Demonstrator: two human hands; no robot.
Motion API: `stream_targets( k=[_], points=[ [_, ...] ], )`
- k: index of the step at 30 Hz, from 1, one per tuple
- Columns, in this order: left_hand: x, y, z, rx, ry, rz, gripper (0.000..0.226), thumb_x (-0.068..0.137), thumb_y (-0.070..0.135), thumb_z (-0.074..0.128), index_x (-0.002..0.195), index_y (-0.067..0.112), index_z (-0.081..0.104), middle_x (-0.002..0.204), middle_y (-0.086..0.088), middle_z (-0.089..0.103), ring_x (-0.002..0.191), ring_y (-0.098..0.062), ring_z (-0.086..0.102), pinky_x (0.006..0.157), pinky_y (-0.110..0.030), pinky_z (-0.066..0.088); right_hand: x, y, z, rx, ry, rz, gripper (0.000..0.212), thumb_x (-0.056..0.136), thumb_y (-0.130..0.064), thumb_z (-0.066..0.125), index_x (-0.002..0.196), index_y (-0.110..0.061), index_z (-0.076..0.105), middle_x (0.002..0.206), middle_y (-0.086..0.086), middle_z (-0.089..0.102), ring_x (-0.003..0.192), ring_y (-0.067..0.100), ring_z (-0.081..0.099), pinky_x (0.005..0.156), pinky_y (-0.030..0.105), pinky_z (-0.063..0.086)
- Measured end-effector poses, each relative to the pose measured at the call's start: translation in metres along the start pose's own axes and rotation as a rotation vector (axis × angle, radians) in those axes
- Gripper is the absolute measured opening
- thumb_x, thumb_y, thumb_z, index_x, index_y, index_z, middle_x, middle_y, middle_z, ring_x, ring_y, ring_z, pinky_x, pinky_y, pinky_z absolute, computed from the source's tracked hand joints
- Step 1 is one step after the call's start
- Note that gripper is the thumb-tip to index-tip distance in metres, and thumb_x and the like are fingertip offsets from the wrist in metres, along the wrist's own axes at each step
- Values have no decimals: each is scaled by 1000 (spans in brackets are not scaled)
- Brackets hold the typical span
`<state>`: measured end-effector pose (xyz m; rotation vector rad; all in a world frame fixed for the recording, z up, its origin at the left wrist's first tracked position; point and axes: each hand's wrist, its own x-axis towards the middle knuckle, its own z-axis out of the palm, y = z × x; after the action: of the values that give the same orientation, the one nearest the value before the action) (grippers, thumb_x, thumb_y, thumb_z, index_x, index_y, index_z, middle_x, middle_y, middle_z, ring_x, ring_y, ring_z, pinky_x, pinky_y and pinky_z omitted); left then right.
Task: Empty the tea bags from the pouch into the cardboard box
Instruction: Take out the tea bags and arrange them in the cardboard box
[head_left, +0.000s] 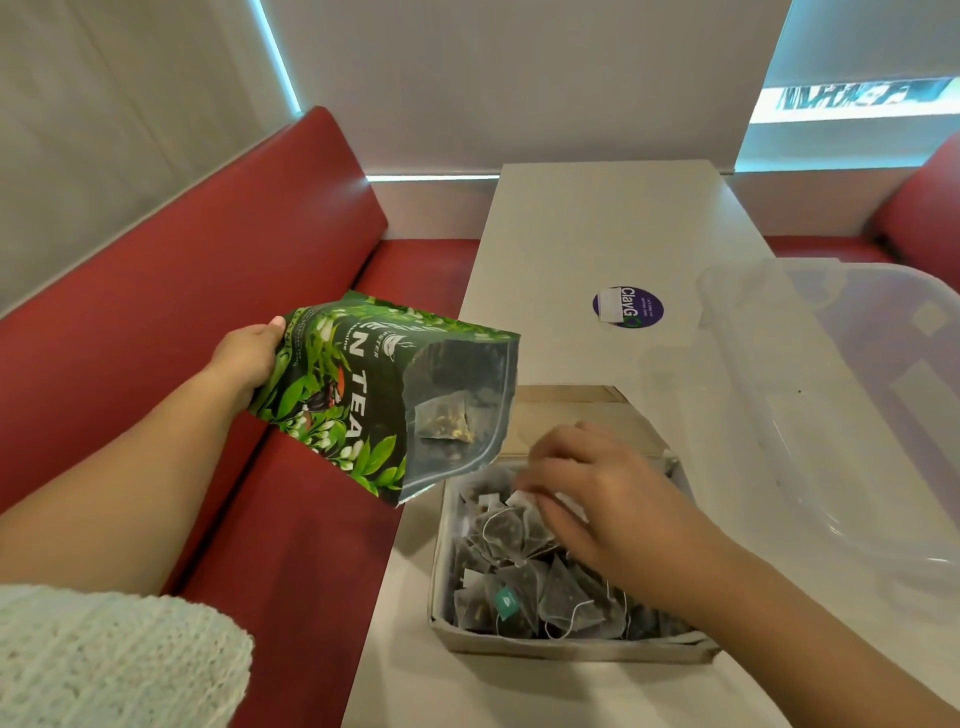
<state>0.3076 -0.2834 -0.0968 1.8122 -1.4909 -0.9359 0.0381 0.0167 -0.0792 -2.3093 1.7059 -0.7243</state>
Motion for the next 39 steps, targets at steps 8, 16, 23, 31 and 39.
stream_targets(
  k=[8,16,23,31,39],
  points=[
    [-15,22,22,150,-147,70,43,99,39,42,122,8,61,130,-19,57,119,-34,53,97,-35,41,94,-34,25,-315,-450,25,61,94,-17,50,148,-23,22,158,10,8,141,38,13,112,53,27],
    [-22,22,29,99,-221,-40,42,100,36,41,120,4,60,103,-18,61,68,-23,57,60,-28,41,92,-49,27,-408,-616,-105,21,92,-9,53,111,-8,62,107,8,64,95,24,62,82,33,52],
    [-7,10,17,77,-137,-85,49,96,44,46,123,6,59,129,-19,57,117,-36,54,101,-43,43,38,-31,5,-240,-282,-184,35,87,-1,56,120,-10,58,116,7,60,102,23,54,86,30,45],
    [18,-16,-10,-36,0,-161,66,88,54,51,129,3,53,136,-20,52,121,-36,52,106,-47,40,-17,13,37,-118,-137,5,31,75,-7,72,101,-23,68,99,-6,67,88,14,61,75,29,55],
    [-8,0,-10,-31,-21,-124,55,94,48,47,130,8,55,133,-19,54,118,-37,53,102,-43,42,-26,18,35,-196,-199,50,33,88,-43,49,118,-34,61,118,-9,56,107,16,48,91,32,47]
  ],
)
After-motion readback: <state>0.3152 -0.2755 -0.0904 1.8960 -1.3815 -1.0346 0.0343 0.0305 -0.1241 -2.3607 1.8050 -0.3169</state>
